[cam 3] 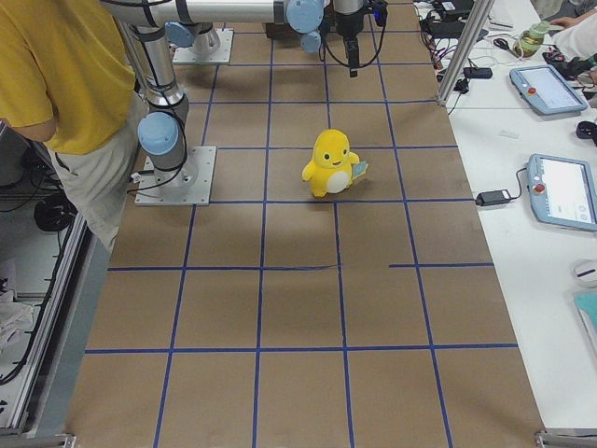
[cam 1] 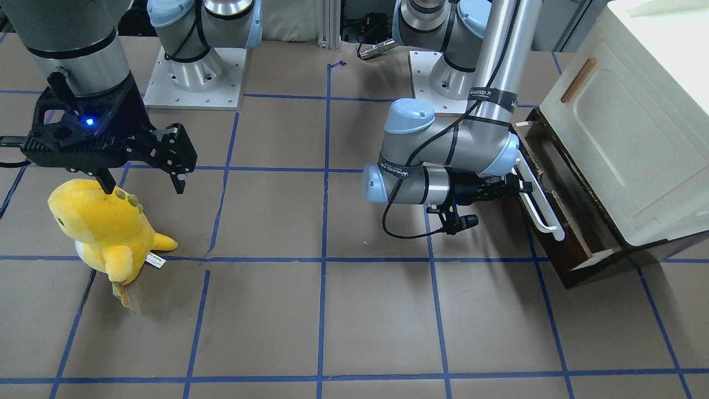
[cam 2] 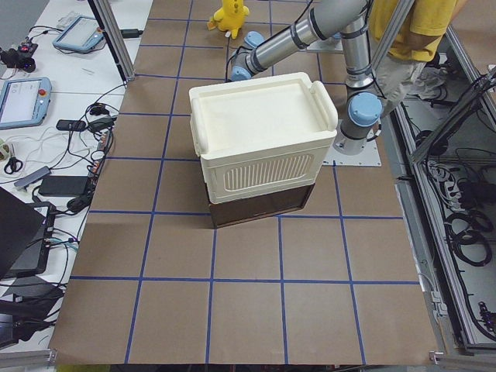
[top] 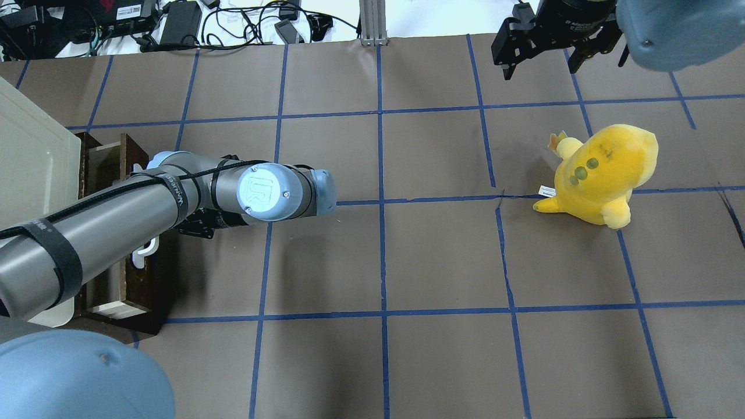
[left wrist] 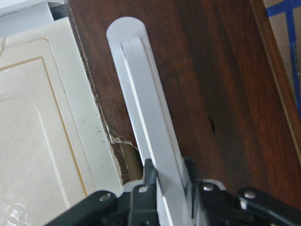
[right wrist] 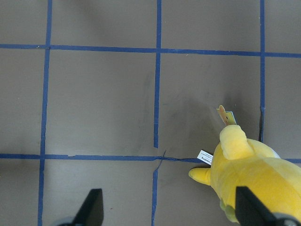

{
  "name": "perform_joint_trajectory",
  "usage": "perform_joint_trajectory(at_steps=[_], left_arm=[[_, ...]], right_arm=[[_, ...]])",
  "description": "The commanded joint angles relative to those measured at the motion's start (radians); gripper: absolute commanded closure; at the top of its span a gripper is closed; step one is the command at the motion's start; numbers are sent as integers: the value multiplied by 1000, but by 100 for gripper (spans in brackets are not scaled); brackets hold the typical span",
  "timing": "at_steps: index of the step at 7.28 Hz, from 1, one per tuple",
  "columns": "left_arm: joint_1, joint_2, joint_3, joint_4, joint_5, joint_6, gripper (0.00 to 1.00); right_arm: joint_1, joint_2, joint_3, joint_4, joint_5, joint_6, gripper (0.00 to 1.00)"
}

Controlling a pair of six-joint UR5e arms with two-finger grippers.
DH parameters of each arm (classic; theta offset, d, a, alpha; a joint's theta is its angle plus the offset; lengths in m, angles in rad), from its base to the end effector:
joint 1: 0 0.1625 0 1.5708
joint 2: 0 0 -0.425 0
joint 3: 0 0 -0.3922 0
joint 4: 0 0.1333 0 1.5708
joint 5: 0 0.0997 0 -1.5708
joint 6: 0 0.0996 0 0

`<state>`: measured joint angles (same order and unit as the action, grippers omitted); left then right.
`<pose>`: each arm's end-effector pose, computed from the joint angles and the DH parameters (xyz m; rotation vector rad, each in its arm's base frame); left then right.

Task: Pull drawer sideways
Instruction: 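Pull the drawer farther out of the cabinet with the left gripper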

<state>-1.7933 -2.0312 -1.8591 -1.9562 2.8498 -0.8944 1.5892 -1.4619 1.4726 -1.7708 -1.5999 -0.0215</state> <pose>-0.1456 -0.4718 0.1738 0.1803 1.6881 0.2240 0.1406 -0.5525 0.5018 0.0575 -3.0979 0.2941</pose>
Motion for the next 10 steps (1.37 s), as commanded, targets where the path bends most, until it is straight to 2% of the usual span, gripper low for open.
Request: perform_joint_trajectory(at_steps=[1, 10], left_arm=[[-7, 0, 1, -1, 6, 0, 75], [-52, -6, 1, 2, 10, 23, 75]], right_arm=[[0, 0, 0, -1, 0, 0, 0], [0, 0, 0, -1, 0, 0, 0]])
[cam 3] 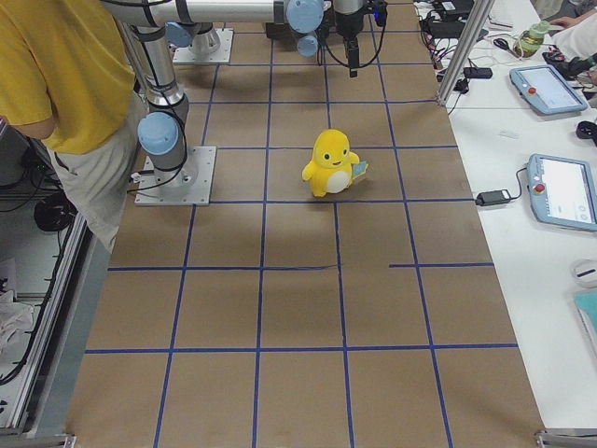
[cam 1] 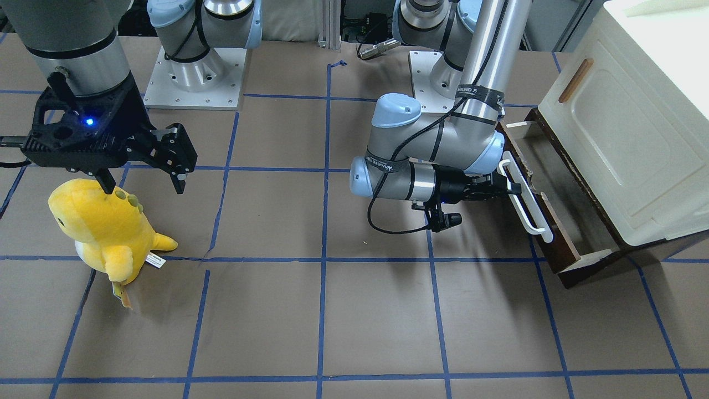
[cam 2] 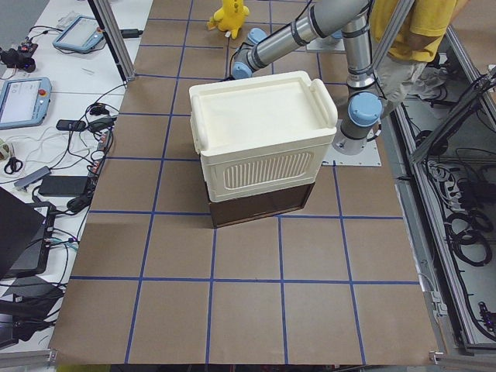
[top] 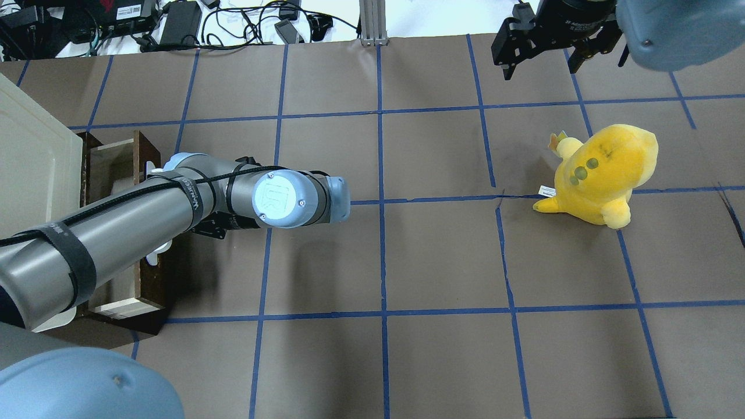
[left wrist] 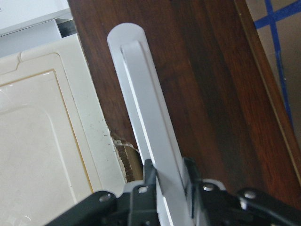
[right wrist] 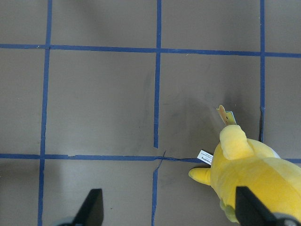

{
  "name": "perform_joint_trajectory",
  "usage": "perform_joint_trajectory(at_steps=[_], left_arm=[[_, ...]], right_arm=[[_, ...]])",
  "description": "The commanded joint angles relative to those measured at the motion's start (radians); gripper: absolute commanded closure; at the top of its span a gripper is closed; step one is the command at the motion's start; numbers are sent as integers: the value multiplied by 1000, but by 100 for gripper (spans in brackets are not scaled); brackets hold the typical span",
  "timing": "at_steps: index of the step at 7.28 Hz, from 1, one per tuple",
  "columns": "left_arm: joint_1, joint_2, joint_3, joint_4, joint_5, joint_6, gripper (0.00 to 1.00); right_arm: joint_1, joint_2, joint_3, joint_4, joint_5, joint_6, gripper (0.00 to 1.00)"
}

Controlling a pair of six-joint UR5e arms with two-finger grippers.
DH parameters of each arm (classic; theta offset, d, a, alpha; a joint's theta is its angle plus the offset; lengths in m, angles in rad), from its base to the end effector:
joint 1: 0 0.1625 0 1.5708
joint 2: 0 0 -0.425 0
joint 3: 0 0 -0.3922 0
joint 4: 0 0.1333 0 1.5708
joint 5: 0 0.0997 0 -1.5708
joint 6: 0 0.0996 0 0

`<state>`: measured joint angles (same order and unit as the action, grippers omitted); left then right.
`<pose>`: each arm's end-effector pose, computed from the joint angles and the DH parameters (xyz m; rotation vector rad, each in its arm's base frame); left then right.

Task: Pull drawer sideways
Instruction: 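Pull the drawer farther out of the cabinet with the left gripper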

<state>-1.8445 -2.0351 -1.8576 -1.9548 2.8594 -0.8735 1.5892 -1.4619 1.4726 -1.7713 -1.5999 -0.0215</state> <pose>-0.1697 -0.4654 0.1728 0.2475 1.6741 0.1951 0.1406 -0.5526 0.5018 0.0575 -3.0978 0.2948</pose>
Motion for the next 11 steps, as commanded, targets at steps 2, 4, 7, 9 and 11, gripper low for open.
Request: perform_joint_trajectory(at_steps=[2, 4, 7, 9, 11], left_arm=[[-1, -4, 9, 1, -2, 8, 75], [-1, -4, 17, -1, 0, 8, 75], [-5, -5, 25, -3, -6, 24, 75], [-21, -5, 25, -1, -9, 24, 77], [-36, -11, 29, 0, -11, 27, 77]], right_arm=[[0, 0, 0, 1, 0, 0, 0], [0, 0, 0, 0, 0, 0, 0], [0, 0, 0, 0, 0, 0, 0], [0, 0, 0, 0, 0, 0, 0], [0, 0, 0, 0, 0, 0, 0]])
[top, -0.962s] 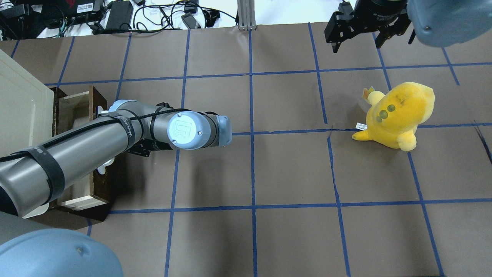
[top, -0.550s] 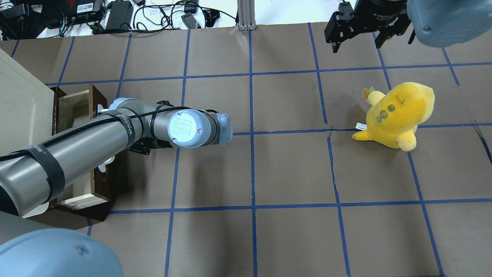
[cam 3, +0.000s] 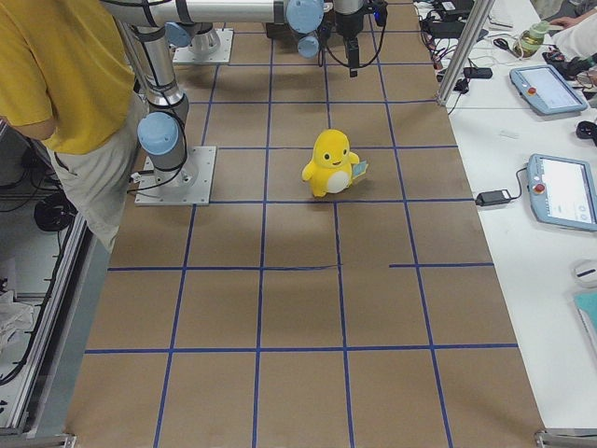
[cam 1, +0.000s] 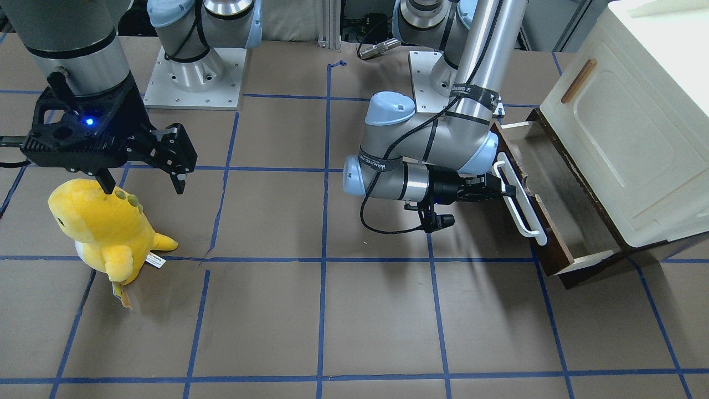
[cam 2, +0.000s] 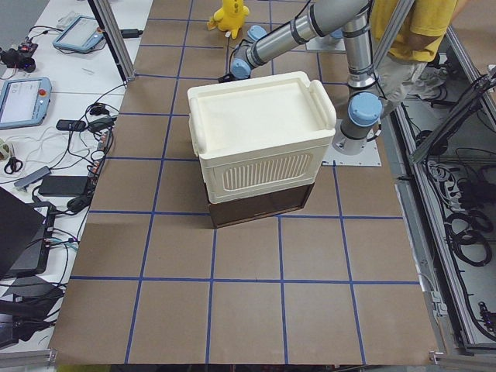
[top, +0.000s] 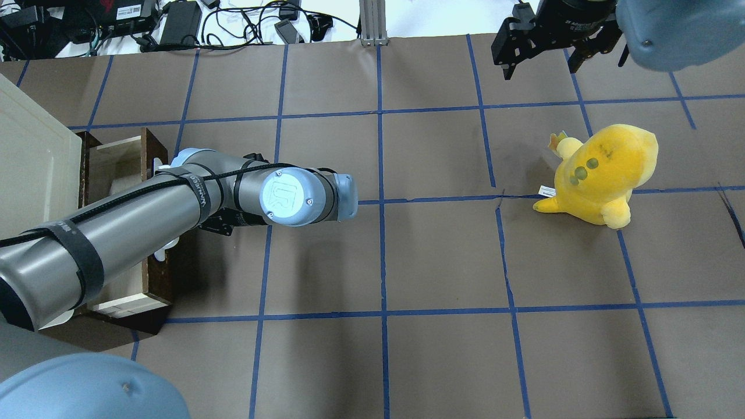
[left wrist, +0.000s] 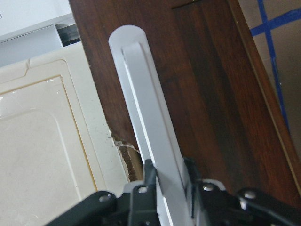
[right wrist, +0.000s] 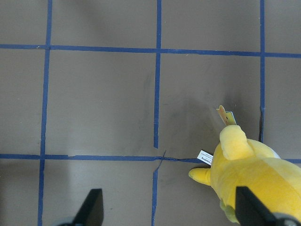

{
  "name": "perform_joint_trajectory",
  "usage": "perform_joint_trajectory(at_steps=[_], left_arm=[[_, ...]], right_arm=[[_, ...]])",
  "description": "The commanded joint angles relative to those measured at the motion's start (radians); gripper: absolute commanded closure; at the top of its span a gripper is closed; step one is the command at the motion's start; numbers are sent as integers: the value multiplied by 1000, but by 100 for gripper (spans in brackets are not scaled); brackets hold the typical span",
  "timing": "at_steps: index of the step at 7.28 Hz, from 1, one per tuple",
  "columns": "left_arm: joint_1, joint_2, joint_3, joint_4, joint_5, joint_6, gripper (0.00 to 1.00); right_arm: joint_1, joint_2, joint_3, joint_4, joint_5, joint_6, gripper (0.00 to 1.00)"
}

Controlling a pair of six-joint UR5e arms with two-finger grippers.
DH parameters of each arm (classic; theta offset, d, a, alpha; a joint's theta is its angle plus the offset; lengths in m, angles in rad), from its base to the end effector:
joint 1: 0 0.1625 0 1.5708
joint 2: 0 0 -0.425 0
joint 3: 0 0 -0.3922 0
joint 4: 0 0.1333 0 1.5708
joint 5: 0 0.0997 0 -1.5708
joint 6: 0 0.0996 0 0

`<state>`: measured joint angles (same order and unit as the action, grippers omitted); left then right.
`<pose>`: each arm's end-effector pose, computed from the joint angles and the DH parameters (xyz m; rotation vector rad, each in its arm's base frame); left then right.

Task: Pull drawer sideways
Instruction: 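Pull the drawer farther out of the cabinet with the left gripper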

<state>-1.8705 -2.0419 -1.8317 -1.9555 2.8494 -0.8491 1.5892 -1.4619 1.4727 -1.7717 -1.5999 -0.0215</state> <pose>-0.1846 -0.4690 0.1769 0.2711 1.6792 0.1858 0.1406 -0.5526 0.5018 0.0575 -3.0977 0.2953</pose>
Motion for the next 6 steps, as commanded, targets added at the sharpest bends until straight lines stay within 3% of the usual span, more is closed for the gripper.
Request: perform_joint_trajectory(at_steps=[1, 6], left_arm=[[-16, -14, 9, 1, -1, 4, 77], [-21, -18, 12, 1, 5, 4, 77]], right_arm=[[0, 0, 0, 0, 0, 0, 0], [0, 0, 0, 0, 0, 0, 0]])
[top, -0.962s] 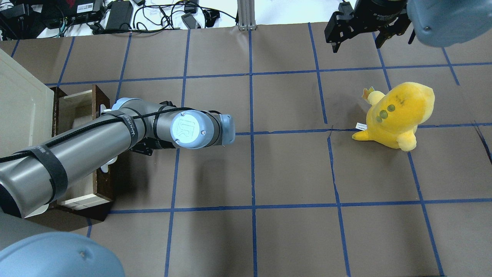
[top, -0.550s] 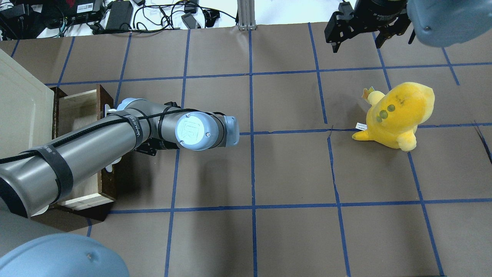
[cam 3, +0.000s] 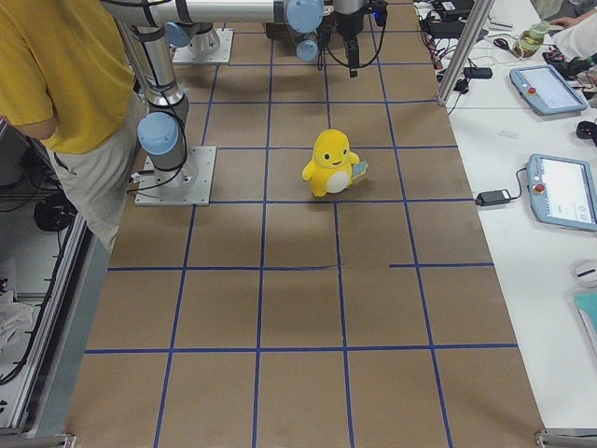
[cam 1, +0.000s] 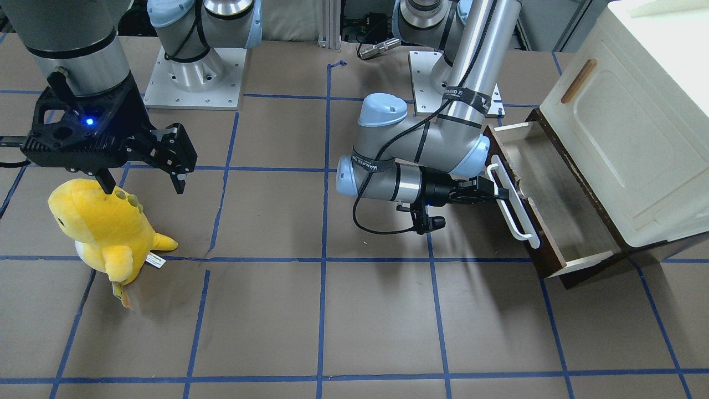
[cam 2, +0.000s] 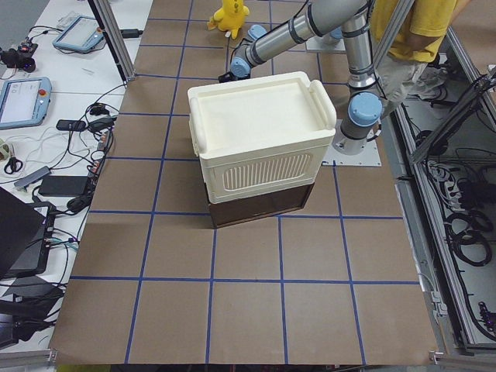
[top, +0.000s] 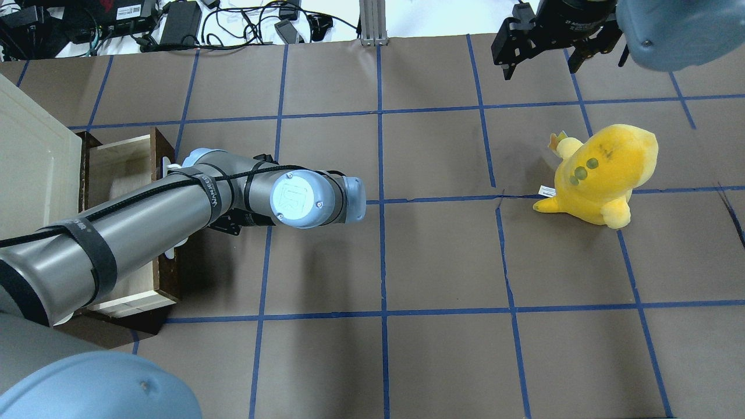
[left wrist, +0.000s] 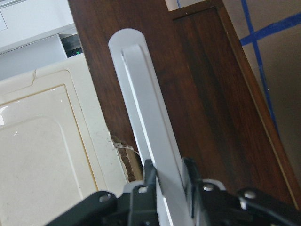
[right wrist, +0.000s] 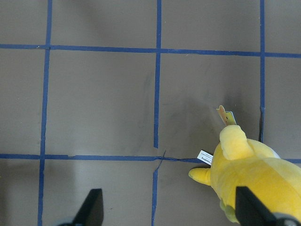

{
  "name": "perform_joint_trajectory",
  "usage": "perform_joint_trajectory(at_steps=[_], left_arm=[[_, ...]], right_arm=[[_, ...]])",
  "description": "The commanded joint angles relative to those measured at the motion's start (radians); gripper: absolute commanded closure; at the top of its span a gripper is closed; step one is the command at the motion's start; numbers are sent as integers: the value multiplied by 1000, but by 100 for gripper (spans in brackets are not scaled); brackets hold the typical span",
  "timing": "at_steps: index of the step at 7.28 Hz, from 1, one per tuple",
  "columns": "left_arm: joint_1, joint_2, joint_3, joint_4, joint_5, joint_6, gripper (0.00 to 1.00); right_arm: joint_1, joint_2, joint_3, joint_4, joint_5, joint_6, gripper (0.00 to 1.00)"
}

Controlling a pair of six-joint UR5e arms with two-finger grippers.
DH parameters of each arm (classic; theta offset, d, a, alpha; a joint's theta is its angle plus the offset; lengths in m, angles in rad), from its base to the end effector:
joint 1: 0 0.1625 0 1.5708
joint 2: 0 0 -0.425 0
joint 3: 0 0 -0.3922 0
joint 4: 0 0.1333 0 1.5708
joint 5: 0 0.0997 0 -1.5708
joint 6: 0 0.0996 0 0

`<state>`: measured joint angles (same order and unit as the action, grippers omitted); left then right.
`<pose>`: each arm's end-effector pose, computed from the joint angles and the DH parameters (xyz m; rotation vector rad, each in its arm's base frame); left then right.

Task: Pull drawer sideways
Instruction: 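Pull the drawer farther out of the cabinet with the left gripper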

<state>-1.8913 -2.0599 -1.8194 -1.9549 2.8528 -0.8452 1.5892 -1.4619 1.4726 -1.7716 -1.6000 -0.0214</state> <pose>-0.1958 -0.4699 0.1717 0.2972 1.6715 0.1750 0.1406 -0.5526 0.5019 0.0573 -3.0977 0.2953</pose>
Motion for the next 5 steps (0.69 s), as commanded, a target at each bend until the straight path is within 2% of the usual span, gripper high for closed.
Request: perform_joint_trajectory(at_steps=[1, 2, 3, 5], left_arm=[[0, 0, 0, -1, -4, 0, 70], [0, 1, 2, 1, -4, -2, 12], [0, 1, 11, 1, -15, -3, 0], [-11, 20, 25, 5, -52, -5, 0]], right_arm=[[0, 0, 0, 0, 0, 0, 0], [0, 0, 0, 1, 0, 0, 0], [0, 0, 0, 0, 0, 0, 0], [0, 0, 0, 0, 0, 0, 0]])
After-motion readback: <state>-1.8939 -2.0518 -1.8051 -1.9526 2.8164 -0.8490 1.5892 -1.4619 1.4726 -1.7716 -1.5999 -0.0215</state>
